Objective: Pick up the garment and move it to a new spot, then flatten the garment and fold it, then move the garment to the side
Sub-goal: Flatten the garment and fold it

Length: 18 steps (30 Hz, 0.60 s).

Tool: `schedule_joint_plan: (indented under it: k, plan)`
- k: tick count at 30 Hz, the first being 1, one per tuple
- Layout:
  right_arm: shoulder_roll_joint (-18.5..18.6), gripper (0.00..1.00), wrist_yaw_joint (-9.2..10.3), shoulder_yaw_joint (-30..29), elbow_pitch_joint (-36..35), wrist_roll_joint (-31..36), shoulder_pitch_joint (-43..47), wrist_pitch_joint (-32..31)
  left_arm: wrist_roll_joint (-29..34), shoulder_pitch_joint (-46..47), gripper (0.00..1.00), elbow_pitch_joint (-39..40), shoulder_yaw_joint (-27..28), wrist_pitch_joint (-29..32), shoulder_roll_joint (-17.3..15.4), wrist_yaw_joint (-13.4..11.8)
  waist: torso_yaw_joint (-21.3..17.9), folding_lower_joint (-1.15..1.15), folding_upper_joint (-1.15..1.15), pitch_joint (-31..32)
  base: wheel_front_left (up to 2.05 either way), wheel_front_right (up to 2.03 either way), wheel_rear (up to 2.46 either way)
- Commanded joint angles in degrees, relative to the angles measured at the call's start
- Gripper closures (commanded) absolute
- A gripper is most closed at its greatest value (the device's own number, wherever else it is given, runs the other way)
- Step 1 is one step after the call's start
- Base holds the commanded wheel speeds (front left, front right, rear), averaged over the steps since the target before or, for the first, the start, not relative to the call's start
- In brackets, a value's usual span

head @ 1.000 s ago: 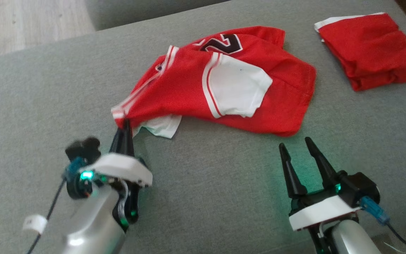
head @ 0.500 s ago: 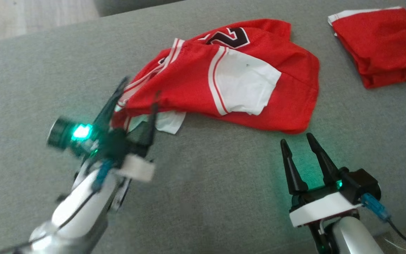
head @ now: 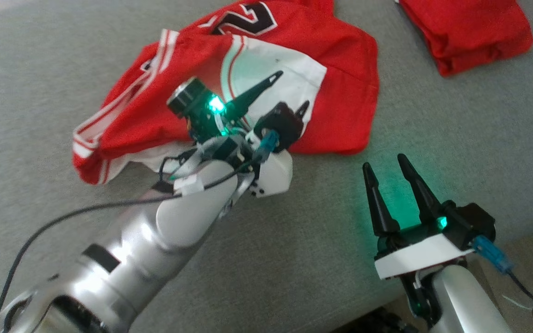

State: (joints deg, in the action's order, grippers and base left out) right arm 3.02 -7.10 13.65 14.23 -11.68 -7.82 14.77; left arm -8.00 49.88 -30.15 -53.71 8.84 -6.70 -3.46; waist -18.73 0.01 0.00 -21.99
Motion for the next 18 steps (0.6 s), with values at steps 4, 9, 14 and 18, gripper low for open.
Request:
schedule_joint_plan:
  k: [4,9,14,18]
  plan:
    - [-0.1,0.0,-0.39,1.9,-1.7,-0.9,-2.1,0.2,-1.0,6.3,0.0,-5.3,1.4,0.4,2.5,0.0,-4.1,-0.01,0.0,-4.7,0.0,0.0,0.0]
    - [-0.1,0.0,-0.39,2.5,-1.9,-1.9,-2.5,0.2,-1.8,8.0,0.0,-9.5,0.8,-0.3,3.3,-0.3,-5.3,-0.01,0.0,-5.6,0.0,0.0,0.0]
    - [-0.1,0.0,-0.39,2.8,-1.8,-2.5,-2.7,0.2,-2.7,9.5,0.0,-12.2,-0.6,-2.5,3.7,-0.1,-5.9,-0.01,0.0,-5.8,0.0,0.0,0.0]
    - [-0.1,0.0,-0.39,3.2,-1.6,-2.8,-2.8,0.2,-3.4,10.9,0.0,-13.3,-2.0,-3.8,3.8,-0.5,-6.5,-0.01,0.0,-5.6,0.0,0.0,0.0]
